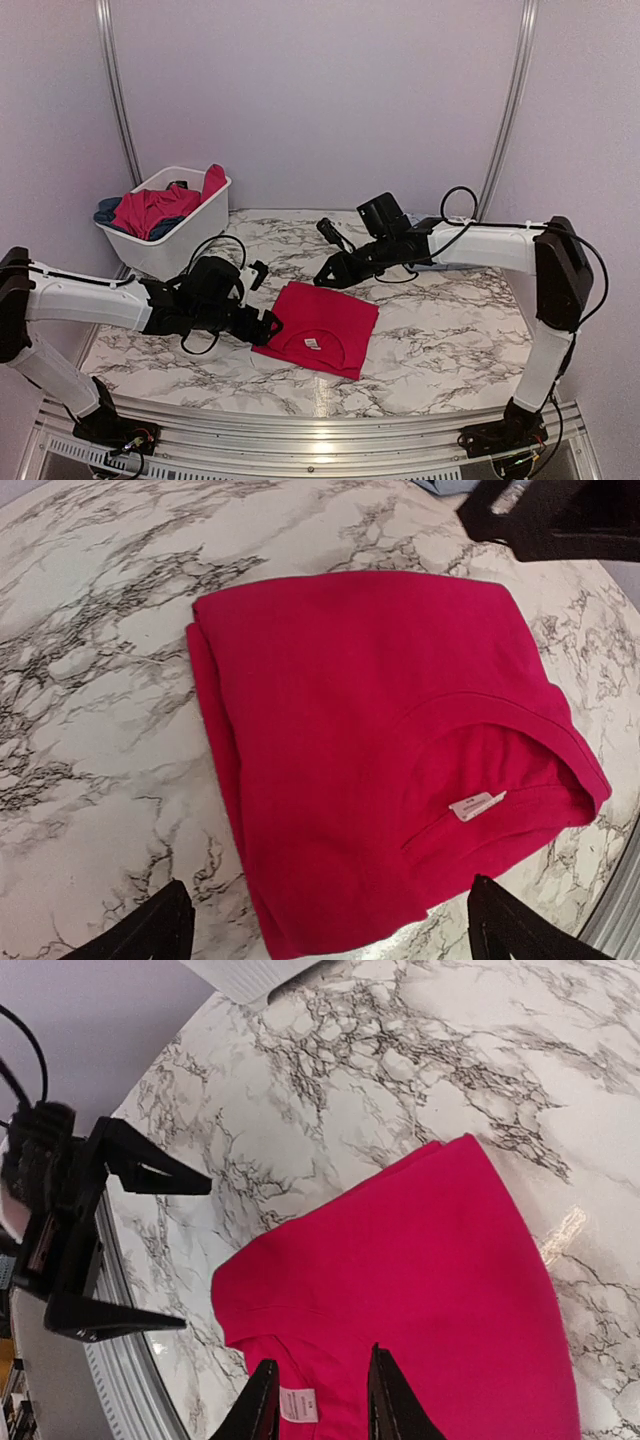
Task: Fold and stack the mixed laundry pile
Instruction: Rotate the square-folded T-shirt at the center of the board.
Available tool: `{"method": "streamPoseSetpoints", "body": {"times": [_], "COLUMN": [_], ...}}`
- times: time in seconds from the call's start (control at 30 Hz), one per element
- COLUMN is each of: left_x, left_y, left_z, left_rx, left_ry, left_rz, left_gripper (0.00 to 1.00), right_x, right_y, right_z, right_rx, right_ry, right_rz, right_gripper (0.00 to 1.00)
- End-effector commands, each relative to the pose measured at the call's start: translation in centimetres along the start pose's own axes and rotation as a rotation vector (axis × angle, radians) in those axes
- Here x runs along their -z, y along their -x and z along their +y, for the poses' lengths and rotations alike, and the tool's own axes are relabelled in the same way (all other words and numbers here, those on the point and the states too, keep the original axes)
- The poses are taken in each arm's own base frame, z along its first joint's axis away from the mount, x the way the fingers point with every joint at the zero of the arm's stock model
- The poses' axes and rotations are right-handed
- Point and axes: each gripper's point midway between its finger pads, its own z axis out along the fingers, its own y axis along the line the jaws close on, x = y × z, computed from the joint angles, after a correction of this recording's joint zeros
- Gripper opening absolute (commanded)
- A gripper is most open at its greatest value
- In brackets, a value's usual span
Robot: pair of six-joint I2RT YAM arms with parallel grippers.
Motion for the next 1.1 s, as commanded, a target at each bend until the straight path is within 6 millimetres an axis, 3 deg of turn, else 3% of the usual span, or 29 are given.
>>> {"method": "streamPoseSetpoints", "body": {"times": [0.0,0.13,0.23,0.33,0.4,0.5,0.6,0.67,0.7,0.77,0.83,0.97,1.07], "left_x": [-1.4,-3.5,-5.7,-7.4,-8.5,-10.4,-11.8,-11.0,-10.0,-7.4,-5.2,-1.3,0.5], "left_y": [-0.7,-2.5,-4.9,-6.0,-5.7,-3.0,1.5,5.2,7.0,9.5,10.3,7.5,3.9], "left_z": [-4.9,-4.6,-2.9,-1.0,0.3,2.0,4.4,5.8,6.2,6.9,6.4,3.7,-1.0], "left_rx": [-0.063,0.020,0.084,0.135,0.154,0.147,0.106,0.093,0.080,0.062,0.059,0.049,-0.015], "left_ry": [-0.109,-0.108,-0.071,-0.038,-0.008,0.039,0.137,0.189,0.207,0.249,0.237,0.164,0.088], "left_rz": [0.044,0.114,0.206,0.255,0.268,0.249,0.209,0.155,0.115,0.058,0.031,0.021,0.051], "left_gripper": [0.95,0.94,0.92,0.90,0.90,0.90,0.93,0.95,0.97,0.99,0.99,0.99,0.98], "right_x": [-2.5,-4.1,-3.9,-2.8,-2.3,-2.7,-4.4,-5.0,-4.9,-3.8,-2.5,-2.5,-4.6], "right_y": [-3.1,-6.4,-9.6,-11.7,-12.7,-14.7,-15.8,-14.6,-13.6,-11.1,-8.2,-5.0,-4.7], "right_z": [-4.7,-6.7,-7.4,-6.6,-4.9,-0.5,6.2,9.9,10.5,9.3,6.8,1.2,-0.5], "right_rx": [0.022,-0.012,-0.057,-0.119,-0.156,-0.173,-0.179,-0.155,-0.130,-0.086,-0.073,-0.043,-0.023], "right_ry": [-0.131,-0.139,-0.147,-0.132,-0.086,-0.025,0.143,0.254,0.253,0.177,0.120,0.013,0.005], "right_rz": [0.112,0.188,0.235,0.239,0.221,0.226,0.244,0.222,0.211,0.164,0.091,0.039,0.075], "right_gripper": [0.24,0.22,0.22,0.22,0.23,0.26,0.27,0.29,0.29,0.30,0.33,0.33,0.32]}}
